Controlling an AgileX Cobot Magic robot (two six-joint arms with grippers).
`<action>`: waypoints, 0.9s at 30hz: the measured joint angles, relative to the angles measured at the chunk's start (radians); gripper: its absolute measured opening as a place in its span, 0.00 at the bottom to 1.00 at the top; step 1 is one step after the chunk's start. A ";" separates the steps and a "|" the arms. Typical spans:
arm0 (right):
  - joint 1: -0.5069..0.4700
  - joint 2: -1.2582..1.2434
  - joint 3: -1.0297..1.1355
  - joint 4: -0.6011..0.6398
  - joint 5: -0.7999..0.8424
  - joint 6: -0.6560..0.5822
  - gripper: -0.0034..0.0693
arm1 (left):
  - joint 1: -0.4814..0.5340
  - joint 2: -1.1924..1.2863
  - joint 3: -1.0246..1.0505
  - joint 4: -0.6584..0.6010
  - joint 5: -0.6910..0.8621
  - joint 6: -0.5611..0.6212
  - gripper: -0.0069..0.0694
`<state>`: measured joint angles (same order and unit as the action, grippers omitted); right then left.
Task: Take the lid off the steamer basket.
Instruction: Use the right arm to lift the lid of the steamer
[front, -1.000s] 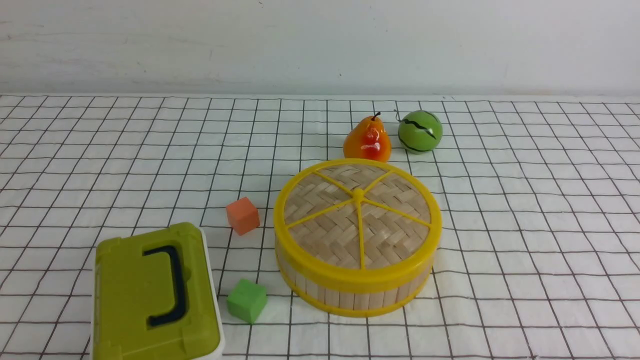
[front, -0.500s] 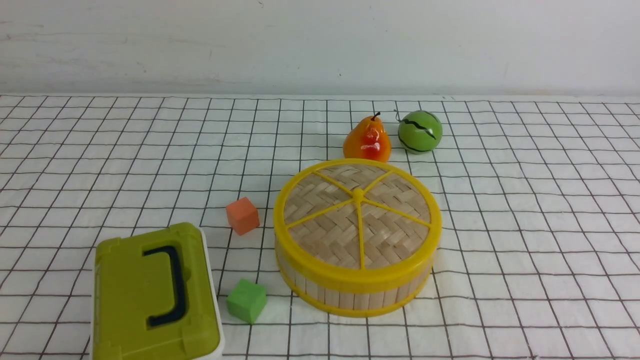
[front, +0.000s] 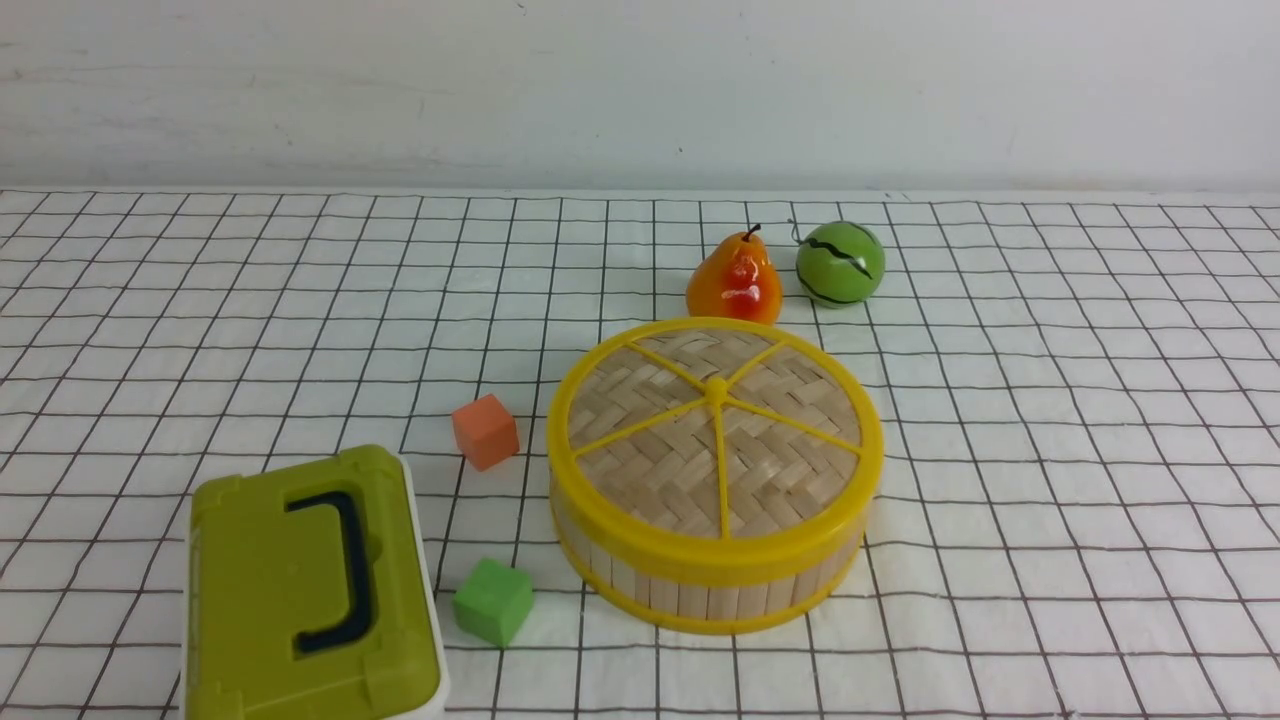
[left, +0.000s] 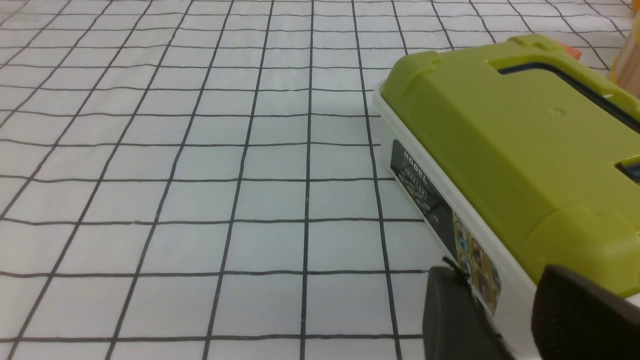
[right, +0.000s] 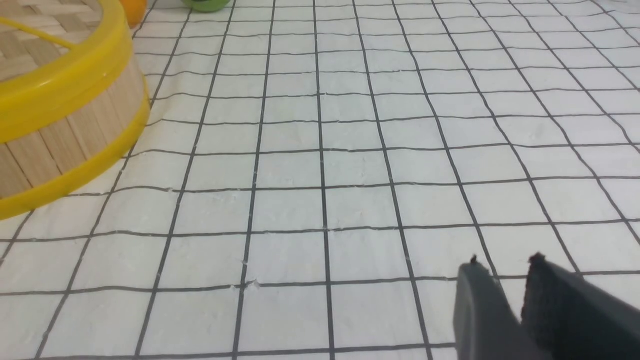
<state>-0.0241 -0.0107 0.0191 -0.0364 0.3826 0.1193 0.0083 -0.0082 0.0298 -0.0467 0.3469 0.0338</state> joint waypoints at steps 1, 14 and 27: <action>0.000 0.000 0.000 0.000 0.000 0.000 0.25 | 0.000 0.000 0.000 0.000 0.000 0.000 0.40; 0.000 0.000 0.000 0.196 0.000 0.052 0.26 | 0.000 0.000 0.000 0.000 0.000 0.000 0.40; 0.000 0.000 0.008 0.808 -0.013 0.282 0.27 | 0.000 0.000 0.000 0.000 0.000 0.000 0.40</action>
<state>-0.0241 -0.0107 0.0273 0.7716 0.3698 0.4013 0.0083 -0.0082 0.0298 -0.0467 0.3469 0.0338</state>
